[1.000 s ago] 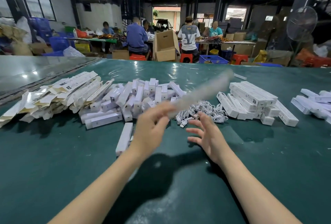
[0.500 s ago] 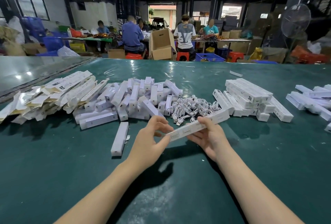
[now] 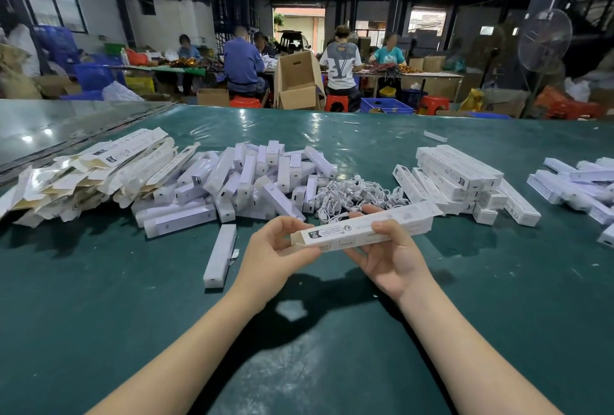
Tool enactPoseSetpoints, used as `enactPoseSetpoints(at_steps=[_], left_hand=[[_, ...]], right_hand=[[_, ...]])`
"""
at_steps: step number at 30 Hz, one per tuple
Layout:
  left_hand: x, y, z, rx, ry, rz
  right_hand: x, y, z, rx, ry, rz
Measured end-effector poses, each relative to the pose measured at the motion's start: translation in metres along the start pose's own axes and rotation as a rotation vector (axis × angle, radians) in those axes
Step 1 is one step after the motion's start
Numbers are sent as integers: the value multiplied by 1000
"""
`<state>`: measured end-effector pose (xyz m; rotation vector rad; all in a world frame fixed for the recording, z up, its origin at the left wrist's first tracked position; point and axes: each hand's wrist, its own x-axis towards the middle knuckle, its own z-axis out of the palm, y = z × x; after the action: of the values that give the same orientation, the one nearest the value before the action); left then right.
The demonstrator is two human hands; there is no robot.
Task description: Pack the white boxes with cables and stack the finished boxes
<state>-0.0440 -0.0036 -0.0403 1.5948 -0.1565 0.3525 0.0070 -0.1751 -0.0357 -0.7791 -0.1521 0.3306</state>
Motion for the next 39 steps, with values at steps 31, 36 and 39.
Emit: enactPoseSetpoints(at_steps=[31,36,39], left_hand=[[4,1,-1,-314,103,-198],[4,2,-4,-213,166,-162],[3,2,-5,-23,228,-50]], right_hand=[[4,-2,-6,1,-58,-52],[4,0,-6,37,-143,-32],[3,1,-4,13,-160,-23]])
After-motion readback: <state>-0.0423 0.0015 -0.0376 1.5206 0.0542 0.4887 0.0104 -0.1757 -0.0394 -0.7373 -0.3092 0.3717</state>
